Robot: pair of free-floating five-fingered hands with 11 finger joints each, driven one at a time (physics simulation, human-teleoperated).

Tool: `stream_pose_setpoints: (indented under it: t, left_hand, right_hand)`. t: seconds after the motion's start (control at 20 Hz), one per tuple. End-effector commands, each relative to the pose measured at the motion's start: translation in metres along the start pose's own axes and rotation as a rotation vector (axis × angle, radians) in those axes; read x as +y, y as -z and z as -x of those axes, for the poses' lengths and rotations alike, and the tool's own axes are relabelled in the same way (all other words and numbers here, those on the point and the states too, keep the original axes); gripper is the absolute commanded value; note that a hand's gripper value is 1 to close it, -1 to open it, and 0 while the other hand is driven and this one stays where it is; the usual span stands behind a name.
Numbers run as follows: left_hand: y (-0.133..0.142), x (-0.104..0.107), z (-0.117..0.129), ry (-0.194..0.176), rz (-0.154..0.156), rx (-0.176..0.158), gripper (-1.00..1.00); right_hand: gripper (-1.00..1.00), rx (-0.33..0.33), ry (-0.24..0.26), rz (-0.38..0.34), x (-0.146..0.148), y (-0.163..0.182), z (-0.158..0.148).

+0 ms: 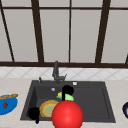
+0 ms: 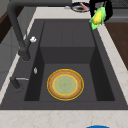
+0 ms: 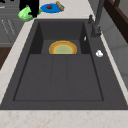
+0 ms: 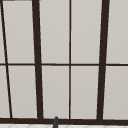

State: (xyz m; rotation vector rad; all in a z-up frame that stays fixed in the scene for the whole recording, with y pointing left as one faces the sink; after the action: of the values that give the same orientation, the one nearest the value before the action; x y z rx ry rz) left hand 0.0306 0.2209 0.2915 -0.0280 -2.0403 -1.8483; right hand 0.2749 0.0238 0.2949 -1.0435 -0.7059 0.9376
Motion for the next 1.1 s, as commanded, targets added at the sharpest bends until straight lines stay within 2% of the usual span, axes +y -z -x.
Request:
stream_pose_setpoints:
  t: [0.0, 0.3, 0.55, 0.75, 1.05]
  left_hand:
    - [0.000, 0.000, 0.000, 0.000, 0.000, 0.000, 0.00]
    - [0.000, 0.000, 0.000, 0.000, 0.000, 0.000, 0.00]
    - [0.000, 0.000, 0.000, 0.000, 0.000, 0.000, 0.00]
    - [0.000, 0.000, 0.000, 0.000, 0.000, 0.000, 0.00]
    - [0.000, 0.000, 0.000, 0.000, 0.000, 0.000, 0.00]
  right_hand:
    - [1.00, -0.040, -0.032, -0.006, 0.008, -0.011, -0.022]
    - [1.00, -0.085, -0.029, 0.001, 0.037, -0.034, -0.041]
    - [1.00, -0.156, -0.041, 0.005, 0.074, -0.037, -0.052]
    - [1.00, -0.214, -0.059, 0.002, 0.107, -0.026, -0.061]
    - [1.00, -0.288, -0.084, -0.003, 0.150, 0.008, -0.068]
